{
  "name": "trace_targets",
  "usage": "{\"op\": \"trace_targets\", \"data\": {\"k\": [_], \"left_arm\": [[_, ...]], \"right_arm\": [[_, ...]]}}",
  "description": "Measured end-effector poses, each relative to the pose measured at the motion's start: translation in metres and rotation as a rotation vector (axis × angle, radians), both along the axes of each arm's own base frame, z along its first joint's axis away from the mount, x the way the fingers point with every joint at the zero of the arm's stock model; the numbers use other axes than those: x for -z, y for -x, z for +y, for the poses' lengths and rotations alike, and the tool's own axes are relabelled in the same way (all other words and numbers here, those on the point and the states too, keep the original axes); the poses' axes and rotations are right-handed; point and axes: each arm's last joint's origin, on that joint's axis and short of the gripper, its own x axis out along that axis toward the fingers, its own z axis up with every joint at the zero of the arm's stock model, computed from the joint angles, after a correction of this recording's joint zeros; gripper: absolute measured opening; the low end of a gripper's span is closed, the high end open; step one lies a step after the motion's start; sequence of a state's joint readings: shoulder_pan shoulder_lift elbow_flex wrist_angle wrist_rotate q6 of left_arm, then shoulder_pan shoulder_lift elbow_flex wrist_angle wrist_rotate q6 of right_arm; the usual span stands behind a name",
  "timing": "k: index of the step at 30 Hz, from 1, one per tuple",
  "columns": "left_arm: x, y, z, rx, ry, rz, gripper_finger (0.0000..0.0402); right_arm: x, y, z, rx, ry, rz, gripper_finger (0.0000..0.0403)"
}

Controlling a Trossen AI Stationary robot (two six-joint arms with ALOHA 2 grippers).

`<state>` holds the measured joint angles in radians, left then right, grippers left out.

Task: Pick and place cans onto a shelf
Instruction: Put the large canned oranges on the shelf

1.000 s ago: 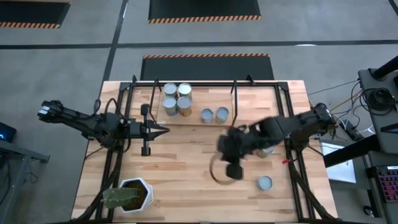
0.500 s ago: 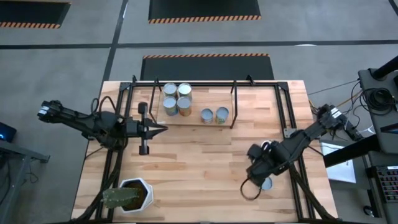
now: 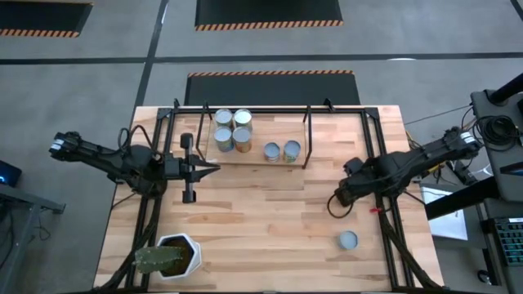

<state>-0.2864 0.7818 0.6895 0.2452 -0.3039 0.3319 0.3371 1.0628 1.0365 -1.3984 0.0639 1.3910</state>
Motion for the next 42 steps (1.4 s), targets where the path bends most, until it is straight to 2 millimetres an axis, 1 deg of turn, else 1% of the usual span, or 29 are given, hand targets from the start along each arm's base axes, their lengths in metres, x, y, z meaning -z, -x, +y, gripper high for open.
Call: {"op": "trace_targets", "data": {"k": [5, 11, 14, 17, 19, 29, 42], "left_arm": [[0.0, 0.0, 0.0, 0.0, -0.004, 0.0, 0.0], [0.0, 0.0, 0.0, -0.001, -0.004, -0.001, 0.0], [0.0, 0.0, 0.0, -0.001, -0.004, -0.001, 0.0], [0.0, 0.0, 0.0, -0.001, -0.004, 0.0, 0.0], [0.0, 0.0, 0.0, 0.0, -0.004, -0.001, 0.0], [0.0, 0.0, 0.0, -0.001, -0.003, 0.0, 0.0], [0.0, 0.0, 0.0, -0.001, -0.003, 0.0, 0.0]], "right_arm": [[0.008, 0.007, -0.004, 0.021, 0.003, 0.013, 0.0161], [0.017, 0.001, -0.002, 0.025, -0.018, 0.011, 0.028], [0.025, 0.001, -0.001, 0.025, -0.012, 0.059, 0.033], [0.031, 0.0, -0.001, 0.026, -0.01, 0.092, 0.0362], [0.033, -0.001, 0.0, 0.023, -0.005, 0.105, 0.0368], [0.041, -0.005, 0.0, -0.013, 0.032, 0.119, 0.0368], [0.036, -0.004, -0.002, -0.01, 0.061, 0.037, 0.0368]]}}
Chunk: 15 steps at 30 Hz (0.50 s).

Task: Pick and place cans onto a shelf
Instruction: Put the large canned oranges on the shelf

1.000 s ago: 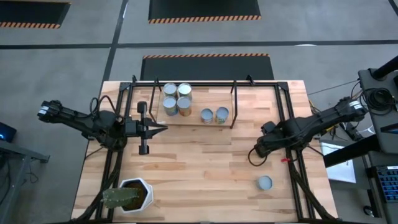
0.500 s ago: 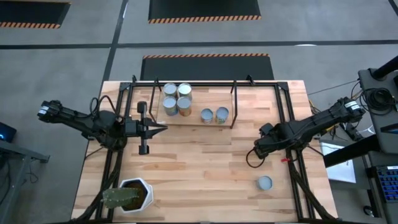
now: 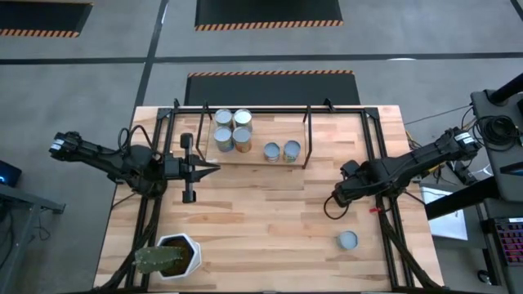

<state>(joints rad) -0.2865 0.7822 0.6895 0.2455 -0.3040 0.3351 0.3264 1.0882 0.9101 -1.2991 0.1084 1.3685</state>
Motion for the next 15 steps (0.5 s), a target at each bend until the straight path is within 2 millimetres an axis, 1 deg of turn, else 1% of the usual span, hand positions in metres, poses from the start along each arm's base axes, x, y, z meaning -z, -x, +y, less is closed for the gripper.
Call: {"op": "trace_targets", "data": {"k": [10, 15], "left_arm": [[0.0, 0.0, 0.0, 0.0, 0.004, 0.0, 0.0], [0.0, 0.0, 0.0, 0.001, 0.004, 0.0, 0.0]], "right_arm": [[0.015, 0.003, -0.001, 0.019, 0.026, 0.055, 0.0368], [0.021, 0.003, -0.001, 0.02, 0.021, 0.041, 0.0368]]}}
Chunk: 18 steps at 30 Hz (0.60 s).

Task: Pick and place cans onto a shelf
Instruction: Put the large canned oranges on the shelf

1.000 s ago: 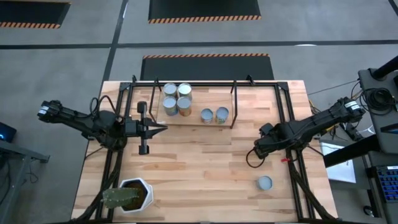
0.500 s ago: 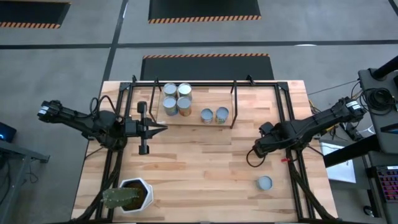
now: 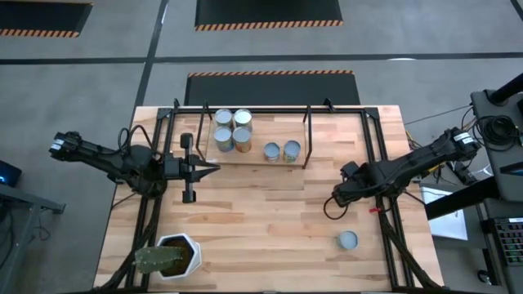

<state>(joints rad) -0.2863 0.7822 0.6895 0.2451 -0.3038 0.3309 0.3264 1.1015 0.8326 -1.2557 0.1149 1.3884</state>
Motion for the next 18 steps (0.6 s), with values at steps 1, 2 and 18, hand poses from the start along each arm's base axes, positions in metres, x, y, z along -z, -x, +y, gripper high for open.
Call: {"op": "trace_targets", "data": {"k": [1, 2, 18], "left_arm": [[0.0, 0.0, 0.0, 0.0, 0.0, 0.0, 0.0], [0.0, 0.0, 0.0, 0.0, 0.0, 0.0, 0.0], [0.003, -0.001, 0.0, 0.009, 0.054, 0.03, 0.0]], "right_arm": [[0.002, -0.001, 0.0, -0.001, -0.004, -0.011, 0.0368], [0.004, -0.002, 0.001, -0.001, -0.007, -0.02, 0.0368], [0.011, -0.005, 0.002, -0.041, -0.032, -0.065, 0.0297]]}}
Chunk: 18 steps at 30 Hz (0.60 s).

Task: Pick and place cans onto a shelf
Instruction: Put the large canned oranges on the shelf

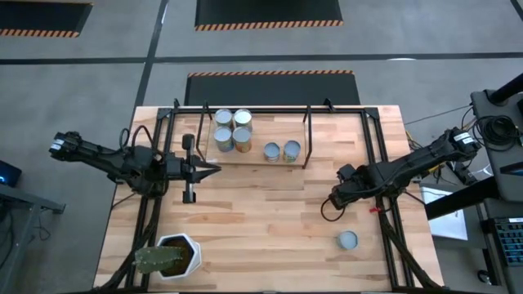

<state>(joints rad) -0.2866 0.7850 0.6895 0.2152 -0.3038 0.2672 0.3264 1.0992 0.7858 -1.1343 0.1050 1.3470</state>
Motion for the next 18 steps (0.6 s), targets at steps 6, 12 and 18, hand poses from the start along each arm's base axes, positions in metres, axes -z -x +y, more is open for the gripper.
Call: {"op": "trace_targets", "data": {"k": [6, 12, 18], "left_arm": [[0.003, -0.004, -0.001, 0.0, -0.005, 0.017, 0.0], [0.004, -0.007, -0.002, 0.0, -0.005, 0.017, 0.0], [0.003, -0.007, -0.002, -0.001, -0.004, 0.013, 0.0]], "right_arm": [[-0.027, -0.013, 0.001, -0.056, 0.062, -0.12, 0.0309], [-0.066, -0.029, 0.001, -0.136, 0.202, -0.305, 0.0318], [-0.096, -0.048, 0.003, -0.275, 0.323, -0.521, 0.0314]]}}
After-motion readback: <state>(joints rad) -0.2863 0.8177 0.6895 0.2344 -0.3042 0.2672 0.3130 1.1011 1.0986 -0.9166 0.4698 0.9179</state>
